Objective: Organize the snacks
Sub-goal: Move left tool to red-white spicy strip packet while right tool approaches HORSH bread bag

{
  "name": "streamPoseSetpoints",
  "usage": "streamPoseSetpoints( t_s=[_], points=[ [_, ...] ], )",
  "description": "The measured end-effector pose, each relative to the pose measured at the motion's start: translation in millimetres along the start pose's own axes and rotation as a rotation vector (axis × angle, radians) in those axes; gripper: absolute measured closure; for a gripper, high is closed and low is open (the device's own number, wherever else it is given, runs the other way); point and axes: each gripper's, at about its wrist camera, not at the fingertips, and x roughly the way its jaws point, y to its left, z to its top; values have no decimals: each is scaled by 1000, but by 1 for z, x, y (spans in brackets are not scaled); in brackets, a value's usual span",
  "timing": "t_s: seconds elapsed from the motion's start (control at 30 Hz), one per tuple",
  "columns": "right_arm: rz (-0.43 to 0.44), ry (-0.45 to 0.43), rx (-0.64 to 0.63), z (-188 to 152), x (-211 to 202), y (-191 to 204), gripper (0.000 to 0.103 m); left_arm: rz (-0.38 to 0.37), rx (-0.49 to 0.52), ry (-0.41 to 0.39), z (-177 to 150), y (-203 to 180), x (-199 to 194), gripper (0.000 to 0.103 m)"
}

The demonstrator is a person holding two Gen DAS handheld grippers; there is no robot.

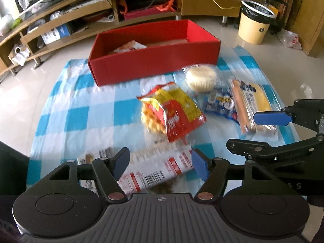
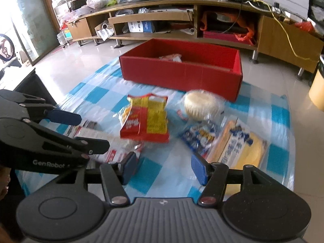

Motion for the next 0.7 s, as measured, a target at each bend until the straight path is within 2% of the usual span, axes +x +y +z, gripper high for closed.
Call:
streamPoseSetpoints(
  t_s=[0.2,0.57,0.7],
  points=[
    [-16,28,4,-21,-2,-11,44,-17,58,30,-15,-3,7,22],
    [-5,34,110,-35,-3,-57,42,-73,306,104,-8,-15,50,18],
    [-9,34,167,-36,-3,-77,42,-93,402,118,0,-18,66,12]
  ],
)
